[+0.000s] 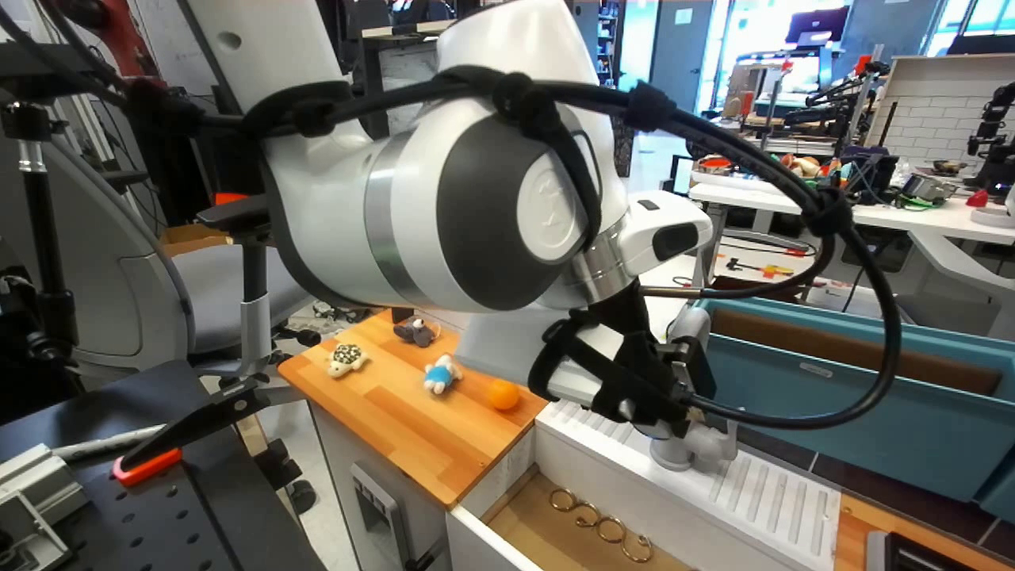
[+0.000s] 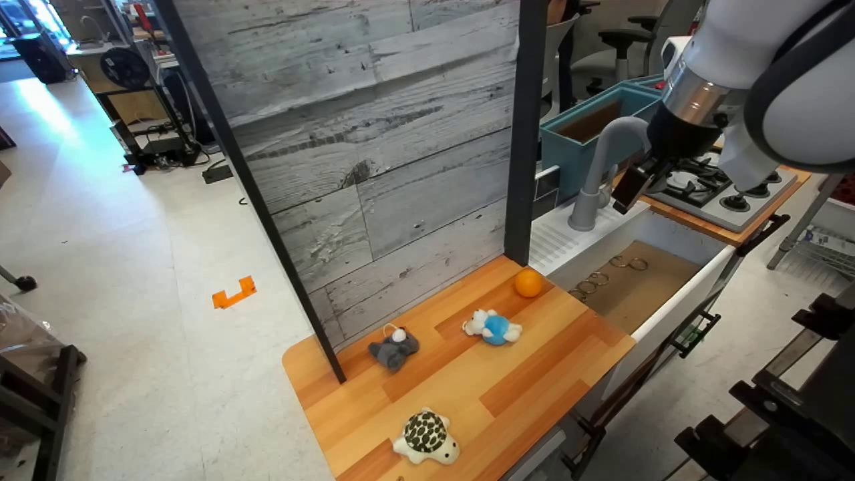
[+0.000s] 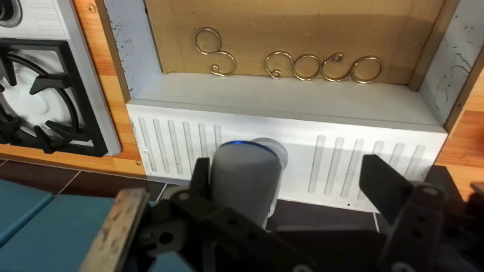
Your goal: Move the tap nozzle to the left
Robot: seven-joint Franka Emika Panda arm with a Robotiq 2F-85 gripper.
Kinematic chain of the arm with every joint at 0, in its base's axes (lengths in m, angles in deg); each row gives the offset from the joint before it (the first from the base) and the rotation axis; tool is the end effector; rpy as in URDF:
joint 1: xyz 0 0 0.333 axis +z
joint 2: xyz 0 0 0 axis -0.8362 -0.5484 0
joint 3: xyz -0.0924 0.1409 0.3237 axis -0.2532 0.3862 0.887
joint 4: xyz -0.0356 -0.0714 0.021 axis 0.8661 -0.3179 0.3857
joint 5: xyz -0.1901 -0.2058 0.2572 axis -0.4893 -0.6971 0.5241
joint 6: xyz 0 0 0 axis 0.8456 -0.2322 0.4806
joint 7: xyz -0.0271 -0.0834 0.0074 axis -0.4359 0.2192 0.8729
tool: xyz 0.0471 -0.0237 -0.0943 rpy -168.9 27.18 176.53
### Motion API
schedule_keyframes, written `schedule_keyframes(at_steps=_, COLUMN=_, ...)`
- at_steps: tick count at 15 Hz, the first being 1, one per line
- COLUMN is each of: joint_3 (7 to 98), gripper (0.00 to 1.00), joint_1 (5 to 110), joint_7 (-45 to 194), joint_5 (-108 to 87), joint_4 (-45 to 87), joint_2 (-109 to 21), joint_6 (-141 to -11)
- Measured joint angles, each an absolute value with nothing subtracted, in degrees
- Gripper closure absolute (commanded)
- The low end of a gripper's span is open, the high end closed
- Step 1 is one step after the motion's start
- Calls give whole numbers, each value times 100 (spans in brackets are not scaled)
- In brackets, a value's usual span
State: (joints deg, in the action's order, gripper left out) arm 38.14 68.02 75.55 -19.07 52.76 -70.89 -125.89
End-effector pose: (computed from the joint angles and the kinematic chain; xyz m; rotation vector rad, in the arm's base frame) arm 0.5895 -0.0488 0.1353 2.8732 0.1908 0.4430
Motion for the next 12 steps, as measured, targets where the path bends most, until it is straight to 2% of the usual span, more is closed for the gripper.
schedule_keyframes(at_steps=12, joint_3=3932, gripper=0, joint_1=6888, joint_7=8032, joint_5=-1805, joint_4=5338, joint_2=-7097, joint_6=-12597)
